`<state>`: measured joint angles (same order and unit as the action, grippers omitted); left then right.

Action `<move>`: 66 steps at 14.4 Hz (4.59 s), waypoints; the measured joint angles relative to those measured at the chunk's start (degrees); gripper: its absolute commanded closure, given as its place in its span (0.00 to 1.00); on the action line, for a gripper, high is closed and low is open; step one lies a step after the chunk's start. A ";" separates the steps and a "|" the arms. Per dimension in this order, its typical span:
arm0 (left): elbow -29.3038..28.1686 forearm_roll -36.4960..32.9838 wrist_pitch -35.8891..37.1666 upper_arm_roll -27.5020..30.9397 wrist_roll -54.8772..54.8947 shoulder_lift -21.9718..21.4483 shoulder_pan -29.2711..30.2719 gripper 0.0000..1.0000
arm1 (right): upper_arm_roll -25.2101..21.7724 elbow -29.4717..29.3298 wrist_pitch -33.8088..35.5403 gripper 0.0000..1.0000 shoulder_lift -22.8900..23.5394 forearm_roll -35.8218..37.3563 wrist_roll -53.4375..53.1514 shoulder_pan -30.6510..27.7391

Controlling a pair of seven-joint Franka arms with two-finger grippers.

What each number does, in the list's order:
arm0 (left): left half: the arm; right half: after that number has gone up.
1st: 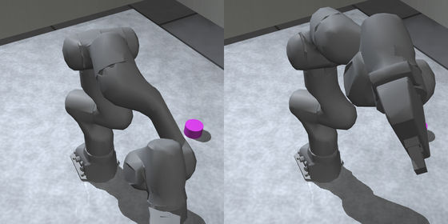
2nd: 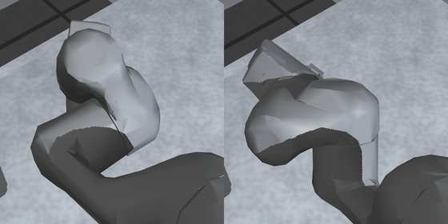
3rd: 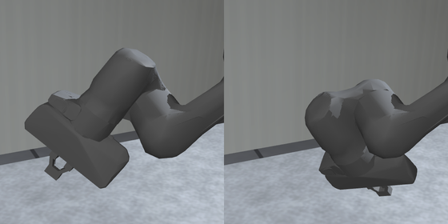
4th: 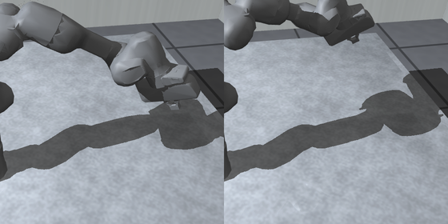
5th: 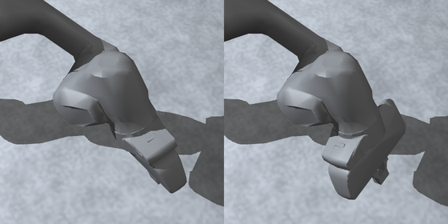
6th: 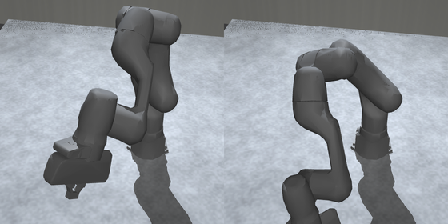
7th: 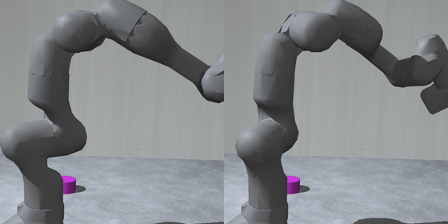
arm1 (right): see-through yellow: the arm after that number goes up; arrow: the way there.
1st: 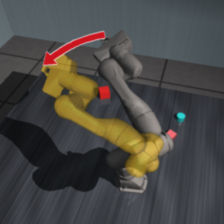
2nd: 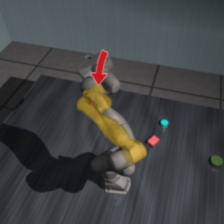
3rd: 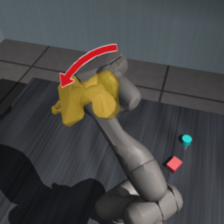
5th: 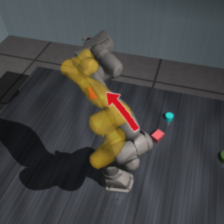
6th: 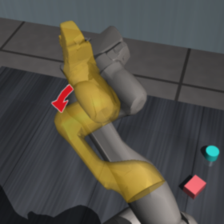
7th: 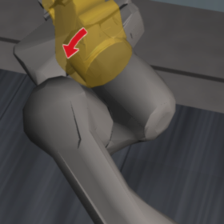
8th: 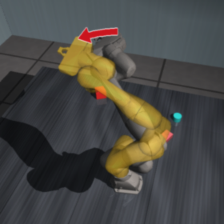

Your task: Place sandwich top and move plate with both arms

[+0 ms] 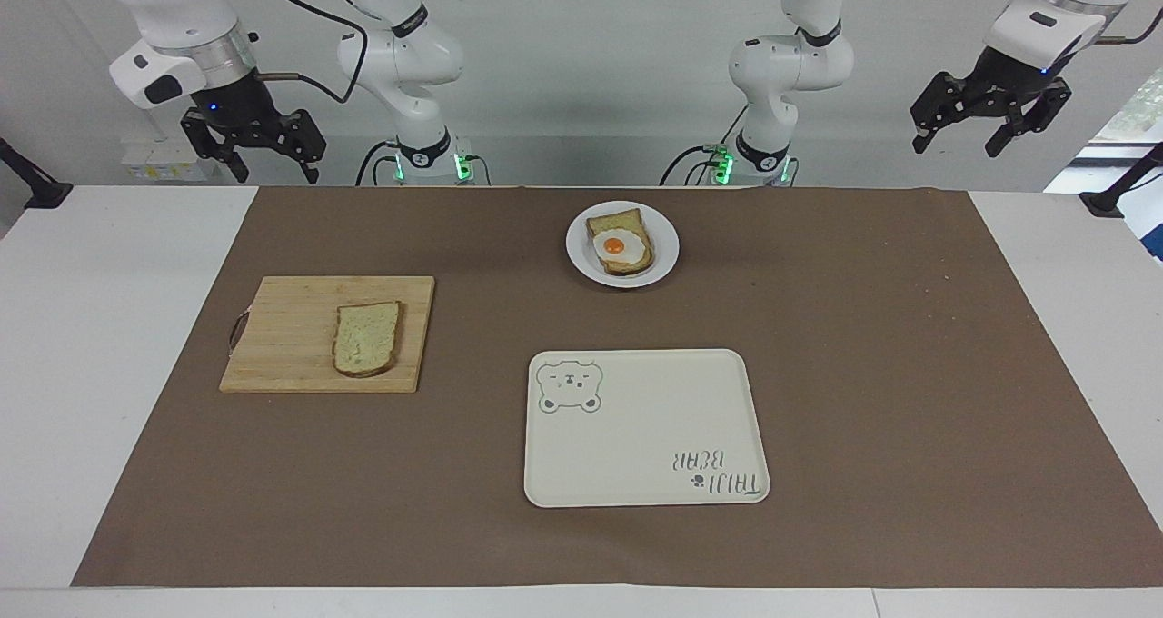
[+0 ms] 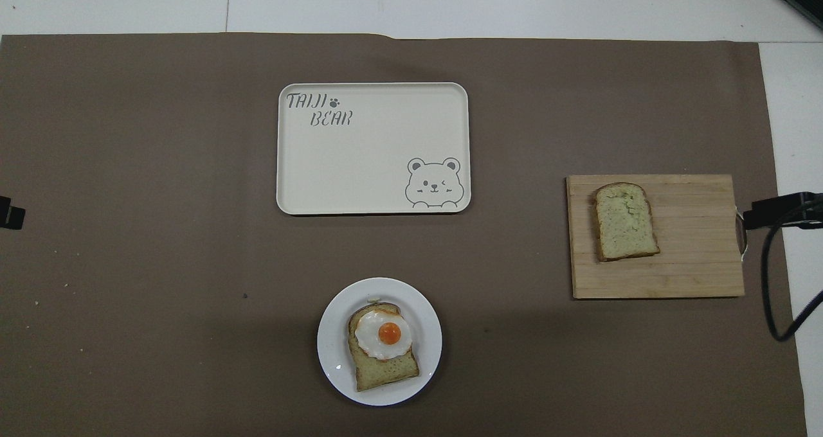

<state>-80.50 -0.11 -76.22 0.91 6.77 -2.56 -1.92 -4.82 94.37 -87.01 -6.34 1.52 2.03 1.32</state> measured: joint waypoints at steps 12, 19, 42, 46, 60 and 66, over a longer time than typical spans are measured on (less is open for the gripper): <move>0.00 0.00 0.00 0.00 0.00 0.00 0.00 0.00 | 0.00 0.01 0.00 0.00 0.00 0.00 0.00 0.00; 0.00 0.00 0.00 0.00 0.00 0.00 0.00 0.00 | 0.00 0.01 0.00 0.00 0.00 0.00 0.00 0.00; 0.00 0.00 0.00 0.00 0.00 0.00 0.00 0.00 | -0.22 1.78 -14.57 0.00 6.30 -1.54 0.46 -0.44; 0.00 0.00 0.00 0.00 0.00 0.00 0.00 0.00 | -0.21 1.95 -21.51 0.00 12.49 -3.22 3.28 -0.88; 0.00 0.00 0.00 0.00 0.00 0.00 0.00 0.00 | -0.30 15.76 -40.75 0.00 21.57 -9.29 17.39 -3.08; 0.00 0.00 0.00 0.00 0.00 0.00 0.00 0.00 | -0.30 16.27 -41.93 0.00 24.17 -9.32 19.06 -3.58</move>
<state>-80.50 -0.11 -76.22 0.91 6.77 -2.56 -1.92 -5.12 110.64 -128.94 17.83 -7.80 21.09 -2.26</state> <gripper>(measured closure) 0.000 0.000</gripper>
